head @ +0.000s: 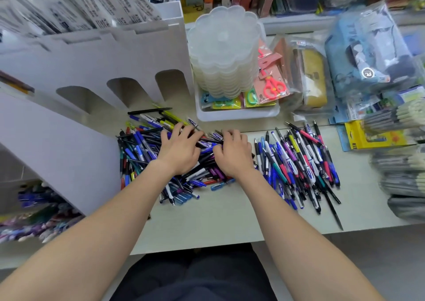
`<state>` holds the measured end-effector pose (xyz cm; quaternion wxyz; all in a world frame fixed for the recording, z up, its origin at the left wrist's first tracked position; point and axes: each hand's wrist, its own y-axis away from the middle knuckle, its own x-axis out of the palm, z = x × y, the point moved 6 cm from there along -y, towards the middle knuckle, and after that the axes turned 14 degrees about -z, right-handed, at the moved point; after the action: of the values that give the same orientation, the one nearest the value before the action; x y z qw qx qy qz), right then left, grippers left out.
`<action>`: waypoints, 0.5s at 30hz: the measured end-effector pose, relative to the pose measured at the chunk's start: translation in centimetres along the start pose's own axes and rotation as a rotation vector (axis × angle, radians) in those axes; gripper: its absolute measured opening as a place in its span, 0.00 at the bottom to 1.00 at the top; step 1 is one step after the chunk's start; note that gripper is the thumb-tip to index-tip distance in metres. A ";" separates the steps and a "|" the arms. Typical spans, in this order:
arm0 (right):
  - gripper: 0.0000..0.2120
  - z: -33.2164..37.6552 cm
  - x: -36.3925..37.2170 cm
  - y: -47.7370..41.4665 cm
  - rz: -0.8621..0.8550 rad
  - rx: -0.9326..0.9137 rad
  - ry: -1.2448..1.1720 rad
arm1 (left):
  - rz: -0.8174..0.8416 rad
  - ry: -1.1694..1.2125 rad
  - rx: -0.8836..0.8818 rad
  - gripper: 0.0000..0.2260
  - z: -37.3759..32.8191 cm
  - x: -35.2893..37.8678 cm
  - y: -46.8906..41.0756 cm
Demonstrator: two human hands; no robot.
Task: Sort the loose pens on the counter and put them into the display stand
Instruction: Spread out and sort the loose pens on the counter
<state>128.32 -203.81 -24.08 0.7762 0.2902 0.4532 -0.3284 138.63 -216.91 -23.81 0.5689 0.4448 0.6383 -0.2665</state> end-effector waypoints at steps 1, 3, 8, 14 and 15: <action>0.25 0.0 0.1 0.0 0.024 -0.008 0.016 | -0.006 0.010 0.009 0.23 -0.2 0.1 0.2; 0.24 -0.1 0.2 0.4 0.053 -0.018 0.000 | -0.015 0.038 0.030 0.24 -0.5 -0.1 0.6; 0.33 -1.9 -0.6 2.2 0.055 0.028 0.008 | -0.127 0.106 -0.009 0.25 -1.0 -0.9 2.7; 0.43 -2.0 0.4 5.3 0.106 -0.016 -0.014 | -0.151 0.245 -0.527 0.40 -2.6 0.1 8.8; 0.46 -2.0 0.6 5.7 0.105 -0.016 -0.025 | -0.096 0.286 -0.535 0.45 -2.9 0.9 9.7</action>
<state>131.91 -198.96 -24.59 0.8002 0.3034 0.4303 -0.2871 145.65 -209.73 -22.48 0.5571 0.2815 0.7797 -0.0505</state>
